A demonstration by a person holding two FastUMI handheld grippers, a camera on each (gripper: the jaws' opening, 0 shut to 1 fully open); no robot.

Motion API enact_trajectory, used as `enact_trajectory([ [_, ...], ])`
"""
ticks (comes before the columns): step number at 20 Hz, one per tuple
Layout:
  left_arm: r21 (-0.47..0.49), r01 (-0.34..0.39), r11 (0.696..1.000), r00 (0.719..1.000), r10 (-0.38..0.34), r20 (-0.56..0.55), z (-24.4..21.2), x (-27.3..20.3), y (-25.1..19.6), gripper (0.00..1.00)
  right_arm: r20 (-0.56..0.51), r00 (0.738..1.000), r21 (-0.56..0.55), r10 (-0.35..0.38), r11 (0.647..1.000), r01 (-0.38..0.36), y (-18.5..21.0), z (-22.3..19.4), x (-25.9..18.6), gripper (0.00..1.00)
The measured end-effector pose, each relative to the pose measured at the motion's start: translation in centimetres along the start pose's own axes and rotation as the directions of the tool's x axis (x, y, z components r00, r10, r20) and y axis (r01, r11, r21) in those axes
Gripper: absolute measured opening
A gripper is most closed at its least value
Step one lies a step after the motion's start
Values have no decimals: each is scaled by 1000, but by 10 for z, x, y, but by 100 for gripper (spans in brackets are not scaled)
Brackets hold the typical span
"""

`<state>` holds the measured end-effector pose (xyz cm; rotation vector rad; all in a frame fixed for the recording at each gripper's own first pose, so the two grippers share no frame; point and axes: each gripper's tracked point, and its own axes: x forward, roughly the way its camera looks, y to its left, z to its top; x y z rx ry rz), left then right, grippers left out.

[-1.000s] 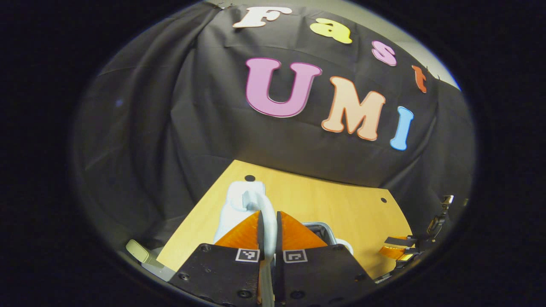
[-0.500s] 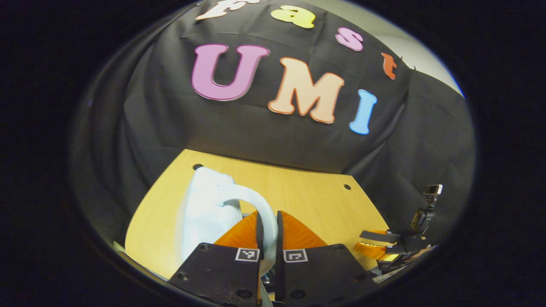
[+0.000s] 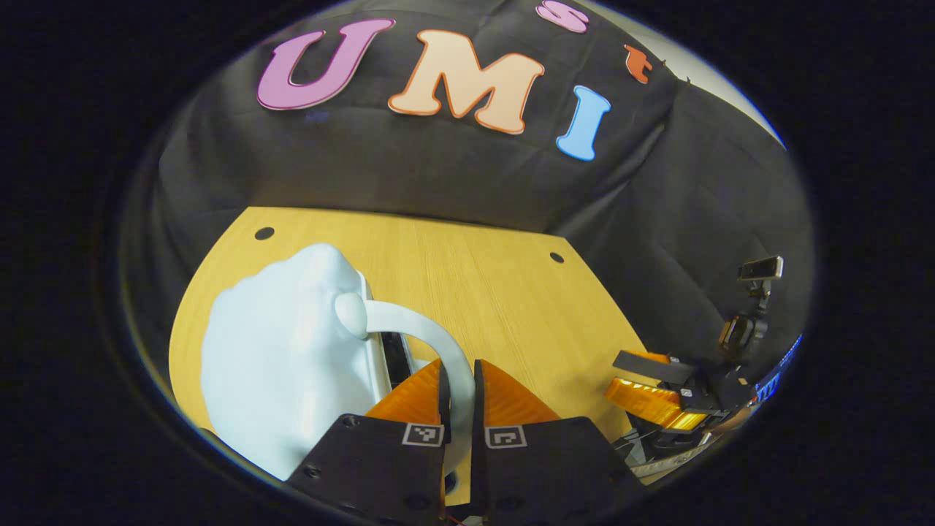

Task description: First open the suitcase, pack the skin care products into it, and then close the suitcase.

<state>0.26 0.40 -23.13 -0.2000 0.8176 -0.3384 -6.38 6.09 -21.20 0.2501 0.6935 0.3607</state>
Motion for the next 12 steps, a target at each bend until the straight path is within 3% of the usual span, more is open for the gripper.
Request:
enact_trajectory([
  [5, 42, -26, 999, 996, 30, -87, -33, 37, -6, 6, 7, 999, 18, -42, 999, 42, -22, 1, -12, 98],
  [9, 57, -55, 997, 990, 62, -123, -45, 60, -8, 14, 23, 998, 13, -65, 998, 65, -37, 11, -20, 98],
  [10, 60, -24, 998, 995, 30, -94, -46, 53, -20, 12, 33, 997, 10, -69, 998, 69, -38, 17, -20, 98],
  [12, 103, -9, 995, 1000, 11, -13, -27, 46, -41, 54, 76, 994, -21, -84, 996, 86, -38, 35, -21, 98],
])
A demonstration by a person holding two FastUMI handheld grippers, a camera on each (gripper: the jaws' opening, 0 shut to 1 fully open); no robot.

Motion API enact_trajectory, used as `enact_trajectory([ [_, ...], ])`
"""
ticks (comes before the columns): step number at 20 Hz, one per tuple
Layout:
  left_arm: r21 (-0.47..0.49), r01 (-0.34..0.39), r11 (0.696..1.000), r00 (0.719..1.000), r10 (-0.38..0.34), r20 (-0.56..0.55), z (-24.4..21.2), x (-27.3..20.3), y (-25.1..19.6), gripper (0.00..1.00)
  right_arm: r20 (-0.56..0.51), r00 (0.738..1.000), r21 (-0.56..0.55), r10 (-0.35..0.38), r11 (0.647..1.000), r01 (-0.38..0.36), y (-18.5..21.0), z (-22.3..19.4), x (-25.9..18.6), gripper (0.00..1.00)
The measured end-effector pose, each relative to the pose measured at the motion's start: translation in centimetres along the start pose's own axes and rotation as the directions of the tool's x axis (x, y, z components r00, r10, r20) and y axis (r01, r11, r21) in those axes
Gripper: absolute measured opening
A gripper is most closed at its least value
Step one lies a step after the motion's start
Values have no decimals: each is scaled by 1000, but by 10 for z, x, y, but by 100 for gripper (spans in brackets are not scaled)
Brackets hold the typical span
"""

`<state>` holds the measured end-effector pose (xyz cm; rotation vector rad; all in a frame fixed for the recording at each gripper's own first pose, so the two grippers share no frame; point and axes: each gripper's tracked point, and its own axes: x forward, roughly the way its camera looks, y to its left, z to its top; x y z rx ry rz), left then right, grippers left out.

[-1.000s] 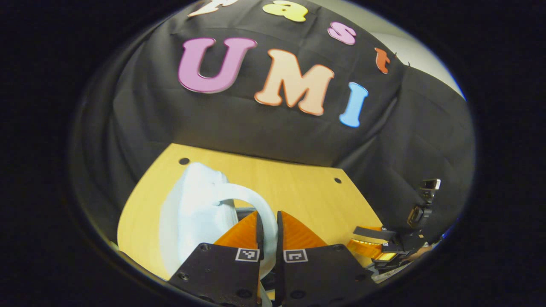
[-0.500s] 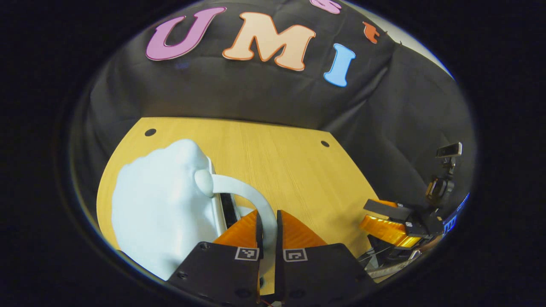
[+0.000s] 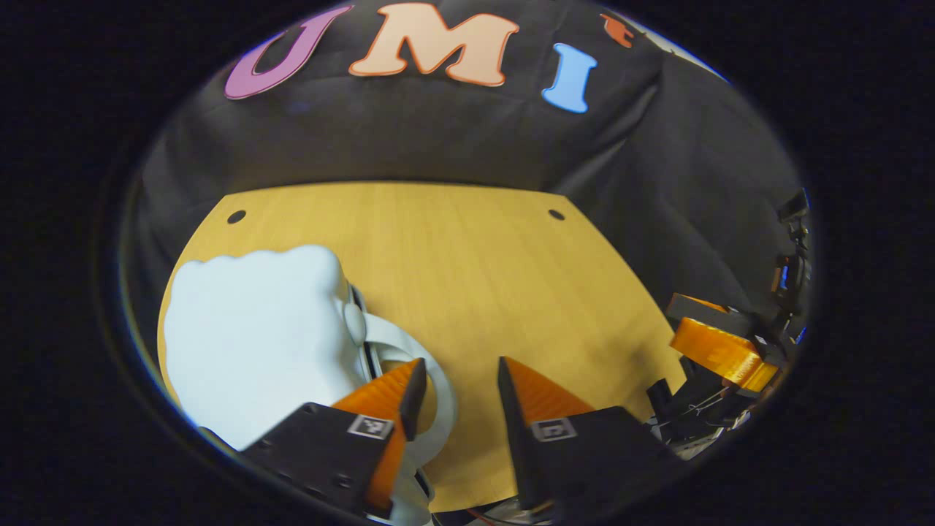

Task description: First open the suitcase, pack the skin care products into it, and then close the suitcase.

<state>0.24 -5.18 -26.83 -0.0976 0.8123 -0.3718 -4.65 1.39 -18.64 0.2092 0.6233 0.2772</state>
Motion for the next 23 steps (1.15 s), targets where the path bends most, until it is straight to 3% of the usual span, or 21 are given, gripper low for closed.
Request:
enact_trajectory([
  [2, 45, -61, 997, 988, 54, 144, 35, -16, -3, 95, 81, 997, -44, -17, 999, 21, 3, 29, -3, 98],
  [4, 57, -171, 984, 936, 144, 320, 81, -42, 3, 97, 205, 978, -86, -34, 995, 53, 11, 71, -11, 98],
  [5, 54, -237, 970, 886, 193, 422, 106, -60, 8, 96, 275, 961, -105, -41, 992, 73, 18, 95, -17, 98],
  [7, 48, -335, 941, 782, 250, 572, 152, -96, 10, 96, 417, 907, -135, -54, 983, 121, 30, 143, -28, 98],
  [8, 46, -372, 927, 742, 268, 614, 172, -105, 11, 95, 482, 874, -144, -59, 979, 146, 35, 166, -35, 98],
  [10, 35, -405, 913, 690, 281, 667, 186, -118, 7, 95, 575, 816, -149, -63, 972, 181, 46, 201, -52, 94],
  [12, 10, -402, 915, 660, 282, 696, 199, -128, 8, 95, 627, 776, -141, -71, 969, 203, 52, 220, -59, 98],
  [14, -11, -383, 924, 650, 278, 708, 206, -132, 8, 95, 645, 760, -131, -73, 970, 205, 58, 226, -63, 98],
  [19, -42, -392, 919, 630, 301, 716, 210, -139, 24, 95, 652, 755, -135, -75, 968, 213, 63, 224, -64, 98],
  [23, -46, -388, 921, 639, 304, 707, 212, -139, 32, 95, 655, 752, -141, -74, 966, 218, 68, 226, -66, 95],
])
